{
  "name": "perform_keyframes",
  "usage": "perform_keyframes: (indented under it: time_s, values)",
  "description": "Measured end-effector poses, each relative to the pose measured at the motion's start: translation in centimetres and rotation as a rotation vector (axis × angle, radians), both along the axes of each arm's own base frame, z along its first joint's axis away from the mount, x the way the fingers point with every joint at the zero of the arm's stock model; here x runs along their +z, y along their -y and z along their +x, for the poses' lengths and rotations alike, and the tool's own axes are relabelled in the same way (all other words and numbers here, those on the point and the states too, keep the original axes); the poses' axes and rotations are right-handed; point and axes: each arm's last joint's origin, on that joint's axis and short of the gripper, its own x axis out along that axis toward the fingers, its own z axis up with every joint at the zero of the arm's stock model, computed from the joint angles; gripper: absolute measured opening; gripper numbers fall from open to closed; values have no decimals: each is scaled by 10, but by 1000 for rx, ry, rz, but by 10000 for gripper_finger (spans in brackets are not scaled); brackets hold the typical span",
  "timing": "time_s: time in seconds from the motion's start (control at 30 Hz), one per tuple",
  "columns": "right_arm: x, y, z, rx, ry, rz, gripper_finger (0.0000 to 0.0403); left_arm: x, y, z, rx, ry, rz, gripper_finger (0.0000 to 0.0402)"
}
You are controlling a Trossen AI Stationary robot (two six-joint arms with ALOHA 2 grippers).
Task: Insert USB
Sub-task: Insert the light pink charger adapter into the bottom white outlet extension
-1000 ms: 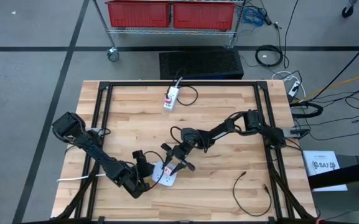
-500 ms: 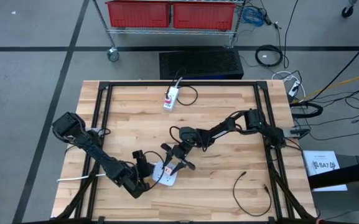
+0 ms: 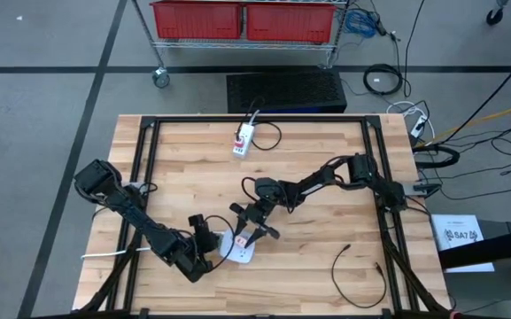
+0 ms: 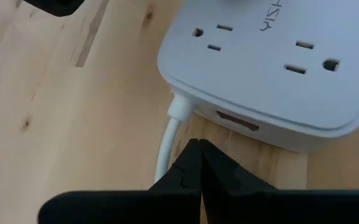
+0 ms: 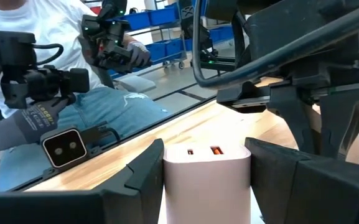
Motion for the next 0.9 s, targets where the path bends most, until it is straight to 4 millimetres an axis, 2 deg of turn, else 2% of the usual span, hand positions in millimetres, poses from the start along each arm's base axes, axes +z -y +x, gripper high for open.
perform_keyframes:
  time_s: [0.67, 0.9]
  values:
    - [2, 1, -1, 51, 28, 16, 163, 0, 0, 0, 0, 0, 0, 0]
    - [2, 7, -2, 79, 32, 19, 163, 0, 0, 0, -3, -7, -9, 0]
